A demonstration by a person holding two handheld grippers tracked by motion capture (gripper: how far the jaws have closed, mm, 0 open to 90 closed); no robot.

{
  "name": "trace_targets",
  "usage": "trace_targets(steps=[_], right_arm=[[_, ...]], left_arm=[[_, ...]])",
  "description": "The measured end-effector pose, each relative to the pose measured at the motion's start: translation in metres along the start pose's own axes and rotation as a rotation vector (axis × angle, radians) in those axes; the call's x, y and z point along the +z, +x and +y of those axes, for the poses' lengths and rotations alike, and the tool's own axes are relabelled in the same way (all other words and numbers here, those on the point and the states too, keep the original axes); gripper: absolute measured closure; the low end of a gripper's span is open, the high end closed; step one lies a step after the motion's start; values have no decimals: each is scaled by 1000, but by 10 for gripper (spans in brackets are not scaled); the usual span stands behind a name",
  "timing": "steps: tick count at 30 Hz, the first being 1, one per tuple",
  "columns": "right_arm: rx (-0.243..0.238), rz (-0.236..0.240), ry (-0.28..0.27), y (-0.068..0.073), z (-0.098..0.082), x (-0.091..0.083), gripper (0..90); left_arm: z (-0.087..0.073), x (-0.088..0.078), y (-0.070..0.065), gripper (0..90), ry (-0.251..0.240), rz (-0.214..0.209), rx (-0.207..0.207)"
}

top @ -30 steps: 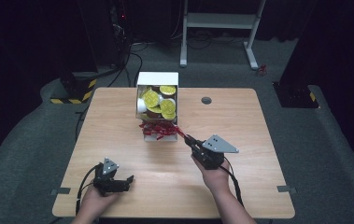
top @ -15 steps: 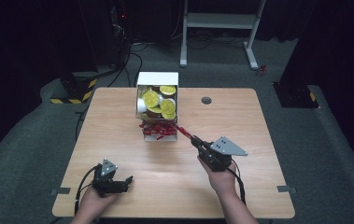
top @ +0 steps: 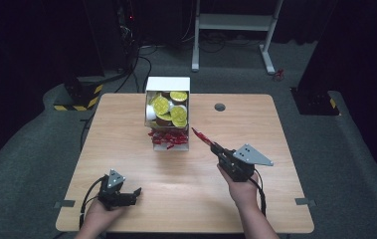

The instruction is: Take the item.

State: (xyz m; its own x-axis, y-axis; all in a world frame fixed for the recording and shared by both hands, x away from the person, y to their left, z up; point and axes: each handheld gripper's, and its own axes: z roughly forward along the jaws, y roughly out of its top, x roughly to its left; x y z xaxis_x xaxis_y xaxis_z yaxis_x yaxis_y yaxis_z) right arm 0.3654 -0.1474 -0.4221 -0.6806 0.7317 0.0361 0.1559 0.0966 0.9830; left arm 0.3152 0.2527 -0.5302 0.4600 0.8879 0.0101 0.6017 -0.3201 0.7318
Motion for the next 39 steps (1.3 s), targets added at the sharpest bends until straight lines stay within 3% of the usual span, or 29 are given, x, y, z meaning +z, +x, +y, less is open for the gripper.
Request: trace_targets(steps=[26, 39], right_arm=[[22, -79, -46, -28, 8, -11, 879], [27, -121, -38, -45, 6, -11, 879]], left_arm=[[-7, -7, 1, 115, -2, -5, -3], [-10, -11, 2, 115, -2, 0, -3]])
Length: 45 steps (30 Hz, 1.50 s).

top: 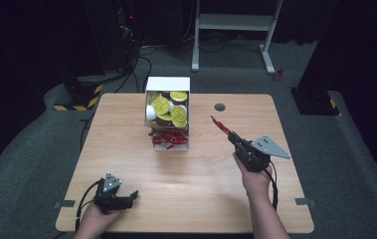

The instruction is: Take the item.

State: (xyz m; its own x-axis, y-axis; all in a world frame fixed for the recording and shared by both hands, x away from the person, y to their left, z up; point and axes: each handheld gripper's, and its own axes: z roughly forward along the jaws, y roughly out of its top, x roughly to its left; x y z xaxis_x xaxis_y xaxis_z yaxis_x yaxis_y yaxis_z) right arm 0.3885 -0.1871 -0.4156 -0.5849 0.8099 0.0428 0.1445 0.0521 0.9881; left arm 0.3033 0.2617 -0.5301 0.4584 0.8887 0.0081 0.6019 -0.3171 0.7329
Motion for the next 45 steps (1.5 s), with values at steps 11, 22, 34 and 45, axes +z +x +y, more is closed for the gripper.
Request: trace_targets(steps=[11, 22, 34, 45], right_arm=[[20, -45, 16, -17, -5, 1, 878], [35, -75, 38, -31, -12, 4, 878], [12, -131, 98, -42, -25, 14, 878], [21, -160, 174, -55, -42, 23, 878]], left_arm=[[-3, -3, 1, 115, 3, 4, -6], [-5, -4, 1, 116, -2, 3, -12], [-7, -7, 2, 120, -2, 6, -12], [-8, -9, 3, 121, 0, 9, -13]])
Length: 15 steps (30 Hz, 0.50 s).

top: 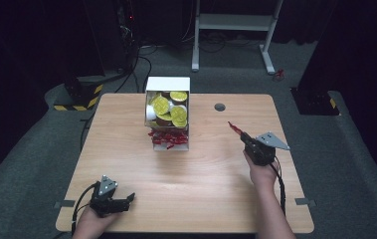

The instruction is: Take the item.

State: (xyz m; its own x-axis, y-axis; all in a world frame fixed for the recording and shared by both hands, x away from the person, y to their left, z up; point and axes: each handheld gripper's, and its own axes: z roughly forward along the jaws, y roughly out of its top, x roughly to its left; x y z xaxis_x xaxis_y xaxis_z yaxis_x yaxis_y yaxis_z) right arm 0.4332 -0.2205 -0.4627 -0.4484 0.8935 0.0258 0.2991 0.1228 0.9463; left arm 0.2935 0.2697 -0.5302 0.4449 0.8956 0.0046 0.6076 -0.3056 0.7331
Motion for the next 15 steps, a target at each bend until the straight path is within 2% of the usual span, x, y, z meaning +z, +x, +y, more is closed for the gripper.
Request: trace_targets(steps=[8, 12, 15], right_arm=[[13, -17, 44, -5, -8, 8, 878], [2, -37, 62, -6, -11, 10, 878], [20, -45, 73, -7, -13, 10, 877]], left_arm=[[-2, -2, 0, 121, 0, 6, -5], [-2, -2, 0, 124, -2, 7, -5], [-2, -2, 0, 124, -2, 8, -5]])
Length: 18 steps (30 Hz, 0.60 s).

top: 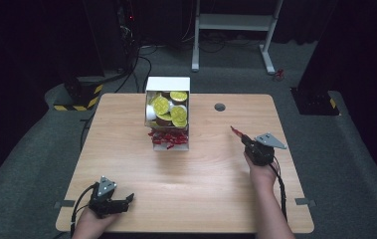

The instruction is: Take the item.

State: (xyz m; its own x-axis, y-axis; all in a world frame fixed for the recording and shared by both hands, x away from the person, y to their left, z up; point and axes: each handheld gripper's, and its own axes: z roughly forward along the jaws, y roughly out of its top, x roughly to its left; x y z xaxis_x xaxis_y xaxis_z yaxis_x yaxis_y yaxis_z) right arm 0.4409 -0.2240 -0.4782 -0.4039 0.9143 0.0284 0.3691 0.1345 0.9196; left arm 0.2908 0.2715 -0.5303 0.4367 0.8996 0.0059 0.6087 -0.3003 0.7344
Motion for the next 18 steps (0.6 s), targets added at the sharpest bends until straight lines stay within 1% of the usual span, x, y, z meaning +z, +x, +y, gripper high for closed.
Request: trace_targets(steps=[1, 2, 4, 12, 13, 18], right_arm=[[10, 0, 6, 0, -1, 0, 878], [9, -2, 9, -1, -2, 0, 877], [21, -4, 16, -2, -3, 0, 877], [16, -21, 48, -1, -8, 3, 878], [7, -22, 50, -1, -8, 4, 878], [9, -30, 80, -1, -12, 9, 879]], left_arm=[[0, 0, 0, 124, 0, 0, 0], [0, 0, 0, 125, 0, 0, 0], [0, 0, 0, 125, 0, 0, 0], [0, 0, 0, 125, 0, 0, 1], [0, 0, 0, 125, 0, -1, 1], [0, 0, 0, 125, 0, -1, 1]])
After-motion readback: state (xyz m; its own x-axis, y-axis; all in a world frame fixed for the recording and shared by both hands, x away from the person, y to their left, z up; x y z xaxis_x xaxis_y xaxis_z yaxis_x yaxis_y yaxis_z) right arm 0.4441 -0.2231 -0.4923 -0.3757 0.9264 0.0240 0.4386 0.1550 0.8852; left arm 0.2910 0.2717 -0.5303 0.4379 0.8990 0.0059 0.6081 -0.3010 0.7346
